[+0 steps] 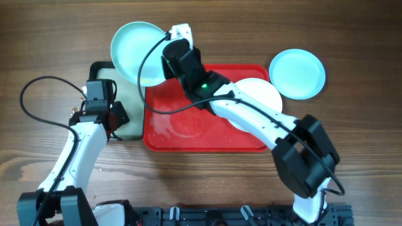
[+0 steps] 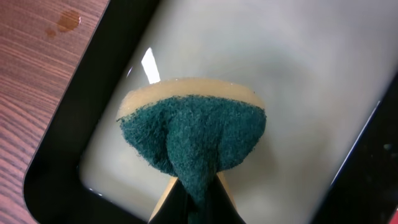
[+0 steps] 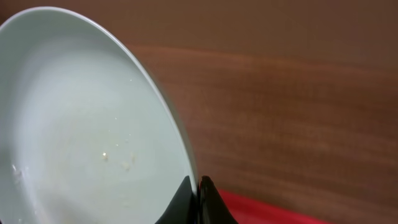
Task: Clean dirty plates on tray and stack at the side
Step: 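Lift the blue plate with the right gripper and tilt it toward the left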
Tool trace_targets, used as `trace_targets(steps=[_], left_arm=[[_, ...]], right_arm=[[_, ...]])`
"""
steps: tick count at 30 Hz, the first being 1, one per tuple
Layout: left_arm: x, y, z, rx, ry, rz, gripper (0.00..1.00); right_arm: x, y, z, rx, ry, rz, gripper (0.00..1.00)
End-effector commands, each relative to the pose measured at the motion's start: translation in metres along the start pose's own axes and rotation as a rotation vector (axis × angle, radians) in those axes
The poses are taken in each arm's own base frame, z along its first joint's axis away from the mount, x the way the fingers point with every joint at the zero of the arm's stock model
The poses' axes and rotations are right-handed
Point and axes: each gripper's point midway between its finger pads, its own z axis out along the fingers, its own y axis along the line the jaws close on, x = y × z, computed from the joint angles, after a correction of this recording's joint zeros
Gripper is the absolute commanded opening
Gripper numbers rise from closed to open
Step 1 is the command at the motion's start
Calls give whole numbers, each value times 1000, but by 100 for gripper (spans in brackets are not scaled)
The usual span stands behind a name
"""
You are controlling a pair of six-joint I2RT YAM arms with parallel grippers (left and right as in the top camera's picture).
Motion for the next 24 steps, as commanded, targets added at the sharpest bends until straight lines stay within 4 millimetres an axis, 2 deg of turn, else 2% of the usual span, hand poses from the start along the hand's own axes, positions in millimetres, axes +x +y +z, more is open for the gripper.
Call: trace_targets(steps=[1, 6, 16, 18, 24], left_arm=[[-2, 4, -3, -9, -15, -25, 4], [-2, 4, -4, -9, -15, -25, 4], [-2, 4, -4, -9, -16, -29, 5], [-2, 4, -4, -9, -16, -29, 5], [-2, 4, -4, -9, -16, -29, 5]], right_arm=[[-3, 4, 14, 72, -76, -147, 4], [-16, 31, 17, 76, -205, -340, 4], [-86, 70, -20, 111, -541, -683, 4], [-91, 82, -26, 90, -587, -778, 4], [-91, 113, -36, 32, -671, -1026, 4]])
